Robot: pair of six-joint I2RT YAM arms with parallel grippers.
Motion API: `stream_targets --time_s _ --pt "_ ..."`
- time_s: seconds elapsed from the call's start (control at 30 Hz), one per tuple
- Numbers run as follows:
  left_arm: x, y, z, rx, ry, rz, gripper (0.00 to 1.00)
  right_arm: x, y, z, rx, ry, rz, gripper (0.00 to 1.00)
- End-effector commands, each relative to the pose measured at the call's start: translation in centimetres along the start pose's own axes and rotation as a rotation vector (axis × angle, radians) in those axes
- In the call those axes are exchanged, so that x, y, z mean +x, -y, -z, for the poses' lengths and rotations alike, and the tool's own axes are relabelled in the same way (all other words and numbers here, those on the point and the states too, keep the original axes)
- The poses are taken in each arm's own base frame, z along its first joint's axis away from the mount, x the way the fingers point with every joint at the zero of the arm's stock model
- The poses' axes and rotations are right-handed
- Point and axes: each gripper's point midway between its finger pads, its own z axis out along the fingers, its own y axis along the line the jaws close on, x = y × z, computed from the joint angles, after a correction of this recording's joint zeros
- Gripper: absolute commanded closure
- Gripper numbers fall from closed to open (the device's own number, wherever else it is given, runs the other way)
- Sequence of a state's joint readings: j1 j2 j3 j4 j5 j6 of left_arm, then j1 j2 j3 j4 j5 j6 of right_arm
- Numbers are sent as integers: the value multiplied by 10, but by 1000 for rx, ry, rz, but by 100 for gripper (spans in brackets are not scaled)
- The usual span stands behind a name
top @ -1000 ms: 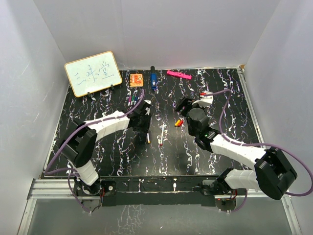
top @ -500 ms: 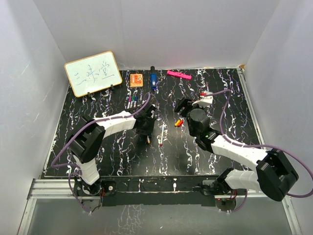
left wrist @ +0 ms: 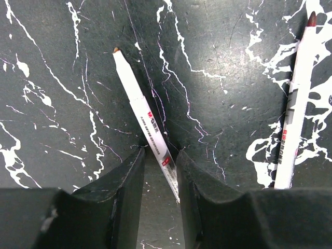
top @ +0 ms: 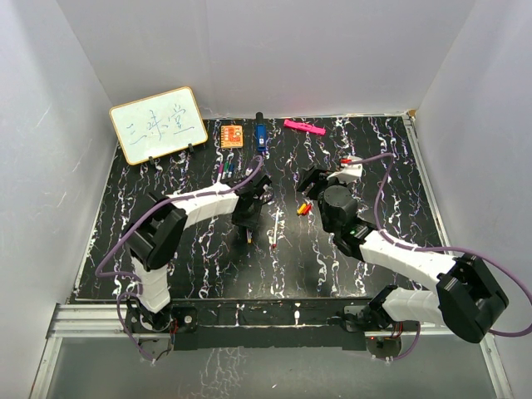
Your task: Insert the pens into the pen caps
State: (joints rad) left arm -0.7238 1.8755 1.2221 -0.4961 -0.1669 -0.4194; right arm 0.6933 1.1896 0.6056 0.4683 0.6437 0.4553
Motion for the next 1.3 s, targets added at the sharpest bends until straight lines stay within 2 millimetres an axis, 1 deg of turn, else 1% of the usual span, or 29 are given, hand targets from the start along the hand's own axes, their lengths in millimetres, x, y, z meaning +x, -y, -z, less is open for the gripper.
stream_targets --time_s 0.0,0.1,0.17,0.27,0.4,0.47,0.6,0.7,0.8,1.03,1.13,1.27 --pt "26 -19 -11 -85 -113 -63 72 -17 -4 4 -17 43 -47 35" --pt "27 -18 -13 -78 -126 -78 78 -19 -2 6 -7 45 -48 35" --pt "29 -17 -16 -75 -136 -89 86 -17 0 7 4 36 -52 36" --pt "33 -18 -20 -77 -151 -109 100 -7 8 6 48 -5 -43 37" --pt "43 -18 -28 -68 -191 -136 100 16 16 3 112 -103 -21 40" --pt "46 -17 -29 -51 -200 -139 100 30 19 3 143 -164 -2 42" --pt "43 -12 -24 -19 -169 -136 100 52 27 2 216 -254 14 46" --pt "35 -12 -16 -10 -137 -137 100 69 32 1 263 -319 43 47" --pt "25 -11 -3 4 -94 -136 100 84 35 -3 300 -377 78 48" --pt "8 -19 32 28 14 -95 100 106 28 -19 332 -448 120 49" --pt "4 -24 46 33 50 -83 100 113 22 -26 335 -469 122 49" --pt "1 -24 64 55 88 -76 100 122 21 -33 355 -490 128 49"
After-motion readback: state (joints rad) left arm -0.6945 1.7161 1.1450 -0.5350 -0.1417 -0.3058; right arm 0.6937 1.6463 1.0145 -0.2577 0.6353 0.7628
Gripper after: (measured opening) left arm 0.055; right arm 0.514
